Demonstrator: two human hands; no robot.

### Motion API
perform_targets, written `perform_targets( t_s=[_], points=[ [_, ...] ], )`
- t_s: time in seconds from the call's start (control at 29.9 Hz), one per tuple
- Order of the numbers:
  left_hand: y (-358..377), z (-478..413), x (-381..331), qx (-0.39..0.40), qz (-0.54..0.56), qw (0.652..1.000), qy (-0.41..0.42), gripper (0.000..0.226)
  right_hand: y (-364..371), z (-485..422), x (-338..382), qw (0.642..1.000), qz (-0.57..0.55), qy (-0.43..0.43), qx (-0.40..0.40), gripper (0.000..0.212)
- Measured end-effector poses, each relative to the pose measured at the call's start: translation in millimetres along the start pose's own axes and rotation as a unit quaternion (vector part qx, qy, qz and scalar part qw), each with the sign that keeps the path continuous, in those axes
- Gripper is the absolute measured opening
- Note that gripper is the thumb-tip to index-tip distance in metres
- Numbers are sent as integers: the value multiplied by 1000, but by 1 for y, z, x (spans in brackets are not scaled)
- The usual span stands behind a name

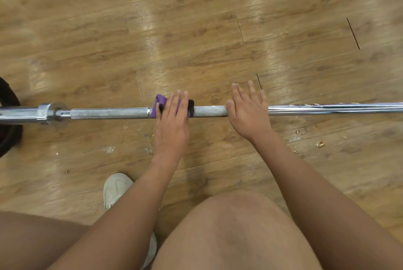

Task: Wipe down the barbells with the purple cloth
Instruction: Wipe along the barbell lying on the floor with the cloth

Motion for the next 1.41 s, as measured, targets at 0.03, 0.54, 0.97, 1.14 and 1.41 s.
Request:
perform_targets(
  t_s=[0.03, 0.54, 0.97, 1.14, 1.41],
  points=[
    [-1, -3, 3, -3, 7, 1000, -10, 58, -1, -4, 0, 1000, 0, 4, 3, 59],
    [7, -32, 1, 5, 40, 997, -60, 61, -17, -44, -4, 1000, 22, 6, -9, 60],
    [12, -54, -9, -5, 75, 996, -57, 61, -18, -49, -3, 999, 23, 32, -37, 60],
    [6, -46, 11, -15, 80, 995, -56, 58, -21, -51, -6, 999, 20, 34, -18, 60],
    [12, -34, -22, 31, 68, 996, -48, 58, -17, -45, -4, 999, 20, 29, -16, 60]
  ],
)
Point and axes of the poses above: each hand's wrist, its own z-axis away from the middle knuckle, its own y-axis out of the palm, x = y × z, the point moved 7 cm from there along -z, towards the middle knuckle, and after that the axes turned 9 degrees about -y, right-handed, at the moved point
